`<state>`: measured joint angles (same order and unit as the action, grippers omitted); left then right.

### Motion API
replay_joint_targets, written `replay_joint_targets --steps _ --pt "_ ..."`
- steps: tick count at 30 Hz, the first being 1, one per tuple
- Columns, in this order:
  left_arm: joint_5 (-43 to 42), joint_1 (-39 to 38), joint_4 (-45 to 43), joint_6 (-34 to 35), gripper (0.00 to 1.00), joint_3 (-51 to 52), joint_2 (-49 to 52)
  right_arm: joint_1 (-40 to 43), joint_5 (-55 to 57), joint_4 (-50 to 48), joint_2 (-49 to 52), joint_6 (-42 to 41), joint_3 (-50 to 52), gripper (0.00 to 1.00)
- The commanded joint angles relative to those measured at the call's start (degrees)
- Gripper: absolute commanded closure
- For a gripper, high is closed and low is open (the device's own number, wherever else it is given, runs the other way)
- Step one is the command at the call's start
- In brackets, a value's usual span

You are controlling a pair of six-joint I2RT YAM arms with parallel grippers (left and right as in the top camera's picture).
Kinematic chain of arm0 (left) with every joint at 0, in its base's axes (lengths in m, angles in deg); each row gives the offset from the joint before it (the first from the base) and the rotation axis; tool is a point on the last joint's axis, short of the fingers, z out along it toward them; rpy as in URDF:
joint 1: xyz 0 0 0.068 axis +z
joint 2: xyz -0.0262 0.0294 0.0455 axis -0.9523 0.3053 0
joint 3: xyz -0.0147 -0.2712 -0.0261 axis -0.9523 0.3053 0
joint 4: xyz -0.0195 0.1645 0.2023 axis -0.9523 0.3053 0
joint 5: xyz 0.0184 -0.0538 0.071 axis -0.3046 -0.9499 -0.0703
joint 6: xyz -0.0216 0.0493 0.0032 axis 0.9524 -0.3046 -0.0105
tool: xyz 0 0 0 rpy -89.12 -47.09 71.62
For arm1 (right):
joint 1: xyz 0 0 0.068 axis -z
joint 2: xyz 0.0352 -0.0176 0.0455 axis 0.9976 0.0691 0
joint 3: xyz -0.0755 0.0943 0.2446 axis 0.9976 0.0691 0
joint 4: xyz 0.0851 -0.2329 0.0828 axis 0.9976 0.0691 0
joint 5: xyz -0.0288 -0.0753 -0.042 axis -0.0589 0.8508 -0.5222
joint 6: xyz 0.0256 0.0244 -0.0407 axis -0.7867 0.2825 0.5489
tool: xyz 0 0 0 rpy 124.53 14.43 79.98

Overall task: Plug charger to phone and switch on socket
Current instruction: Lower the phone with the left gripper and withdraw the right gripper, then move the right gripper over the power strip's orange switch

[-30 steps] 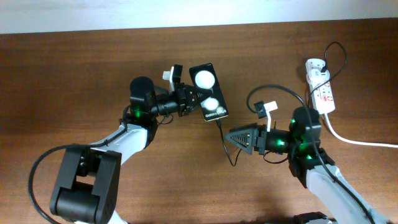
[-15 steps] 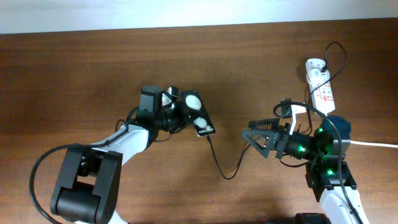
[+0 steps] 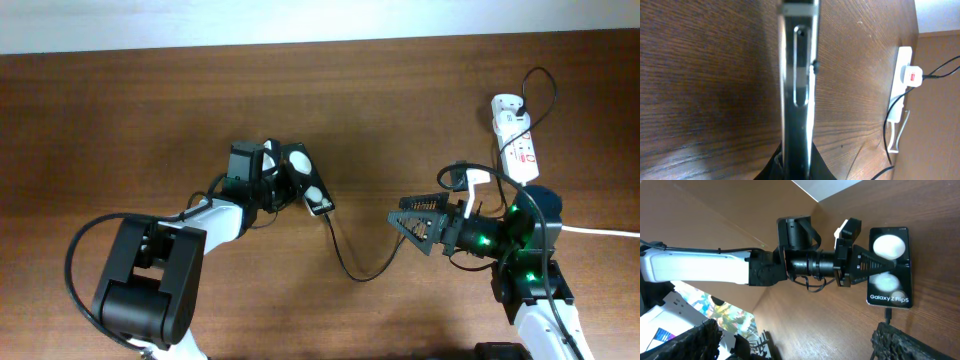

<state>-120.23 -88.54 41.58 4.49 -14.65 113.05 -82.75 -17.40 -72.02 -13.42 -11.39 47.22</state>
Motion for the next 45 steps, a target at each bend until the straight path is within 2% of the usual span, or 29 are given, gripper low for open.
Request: replay_joint_targets --steps 1,4,7,11,13,16,24,27,32,34,36,38,40,42,45 --pt "3.7 0.0 -0.3 -1.4 0.88 -0.4 1.0 0.4 0.3 -0.2 -0.5 1.0 -0.3 0.00" --pt "3.9 0.0 -0.1 -1.4 0.76 -0.4 1.0 0.4 0.3 -0.2 -0.5 1.0 -0.3 0.00" --pt "3.9 0.0 1.0 -1.4 0.53 -0.4 1.0 0.4 0.3 -0.2 -0.5 1.0 -0.3 0.00" --pt "3.9 0.0 3.1 -1.4 0.30 -0.4 1.0 0.4 0.3 -0.2 -0.5 1.0 -0.3 0.00" --pt "4.0 0.0 5.0 -1.4 0.25 -0.3 1.0 0.4 0.2 -0.2 -0.5 1.0 -0.3 0.00" --pt "4.3 0.4 9.3 -1.4 0.01 -0.4 0.9 0.6 0.3 1.5 -0.5 1.3 -0.3 0.00" --pt "2.8 8.4 22.1 -3.0 0.01 -0.4 -2.3 0.6 2.4 5.2 -0.5 4.1 -0.3 0.00" --pt "2.6 9.5 24.4 -5.5 0.01 -0.4 -9.0 0.6 8.5 11.8 -0.5 8.3 -0.3 0.00" --pt "2.6 6.2 25.7 -12.5 0.01 -0.4 -24.4 0.6 11.3 15.9 -0.5 8.9 -2.1 0.00" --pt "3.1 3.7 26.3 -14.6 0.01 -0.4 -29.9 0.6 16.5 23.6 -0.5 13.3 -6.1 0.00" --pt "5.6 -0.7 28.1 -16.8 0.01 -0.4 -34.9 0.6 26.4 37.7 -0.5 20.3 -13.2 0.00" --pt "7.7 -4.3 29.1 -18.8 0.01 -0.4 -36.8 0.6 36.0 48.2 -0.5 23.2 -20.2 0.00" --pt "13.7 -8.8 30.6 -19.0 0.01 -0.4 -36.9 0.6 43.2 56.3 -0.5 23.6 -27.4 0.00" --pt "17.8 -11.5 31.9 -19.0 0.01 -0.4 -36.9 0.6 46.3 59.9 -0.5 23.9 -31.3 0.00" --pt "24.0 -15.4 35.0 -19.0 0.01 -0.4 -36.9 0.6 61.7 65.0 -0.8 22.8 -37.1 0.01"
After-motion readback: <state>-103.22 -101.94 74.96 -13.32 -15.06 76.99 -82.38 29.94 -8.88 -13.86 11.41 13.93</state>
